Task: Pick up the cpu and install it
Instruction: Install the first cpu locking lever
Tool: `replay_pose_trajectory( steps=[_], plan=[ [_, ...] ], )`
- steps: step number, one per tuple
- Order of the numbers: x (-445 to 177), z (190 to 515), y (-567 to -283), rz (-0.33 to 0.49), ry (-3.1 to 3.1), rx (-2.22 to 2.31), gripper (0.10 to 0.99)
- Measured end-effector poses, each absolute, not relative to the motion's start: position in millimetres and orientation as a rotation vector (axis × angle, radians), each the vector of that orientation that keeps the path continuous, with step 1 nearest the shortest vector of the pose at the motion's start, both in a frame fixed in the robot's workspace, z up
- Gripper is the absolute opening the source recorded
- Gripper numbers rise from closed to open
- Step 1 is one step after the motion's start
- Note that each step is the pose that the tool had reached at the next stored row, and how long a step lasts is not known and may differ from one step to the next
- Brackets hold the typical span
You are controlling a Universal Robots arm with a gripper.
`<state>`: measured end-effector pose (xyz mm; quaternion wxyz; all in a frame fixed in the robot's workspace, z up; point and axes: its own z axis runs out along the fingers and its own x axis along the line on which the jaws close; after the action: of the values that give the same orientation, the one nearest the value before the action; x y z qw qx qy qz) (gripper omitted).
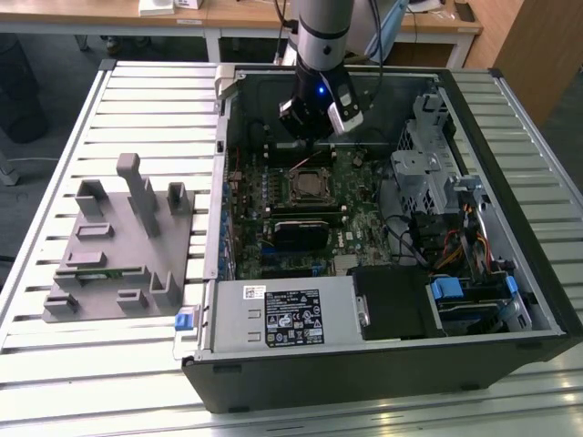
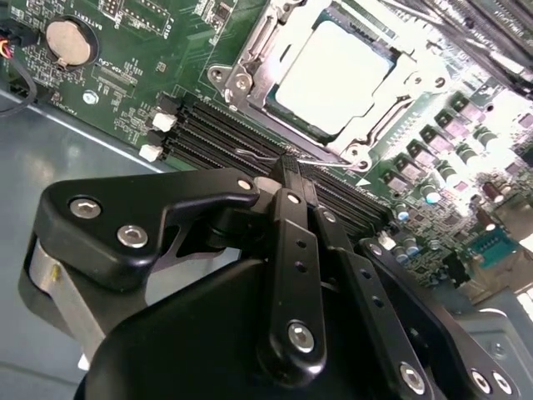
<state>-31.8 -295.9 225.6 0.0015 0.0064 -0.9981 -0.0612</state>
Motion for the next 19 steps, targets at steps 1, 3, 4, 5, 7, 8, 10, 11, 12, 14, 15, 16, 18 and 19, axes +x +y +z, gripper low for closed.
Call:
replay_pose_trajectory(
  steps=[1,3,4,5,7,8,10,11,12,14,15,16,18,19],
  plan=[
    [-32,225,-295,-0.191,-3.133,0.02,0.106],
    [-31,223,-294,-0.189,-3.133,0.02,0.106],
    [-30,223,-293,-0.189,-3.133,0.02,0.106],
    [-29,222,-293,-0.189,-3.133,0.02,0.106],
    [-28,222,-293,-0.189,-3.133,0.02,0.106],
    [-27,221,-293,-0.188,-3.133,0.02,0.106],
    [-26,220,-292,-0.186,-3.133,0.02,0.106],
    [-25,220,-292,-0.184,-3.133,0.02,0.106],
    [-25,219,-292,-0.182,-3.133,0.02,0.106],
    [-24,218,-292,-0.179,-3.133,0.02,0.106],
    [-23,218,-292,-0.178,-3.134,0.02,0.106],
    [-23,217,-292,-0.177,-3.134,0.02,0.106],
    [-21,216,-292,-0.175,-3.134,0.02,0.106],
    [-21,215,-292,-0.174,-3.134,0.02,0.106]
  ],
)
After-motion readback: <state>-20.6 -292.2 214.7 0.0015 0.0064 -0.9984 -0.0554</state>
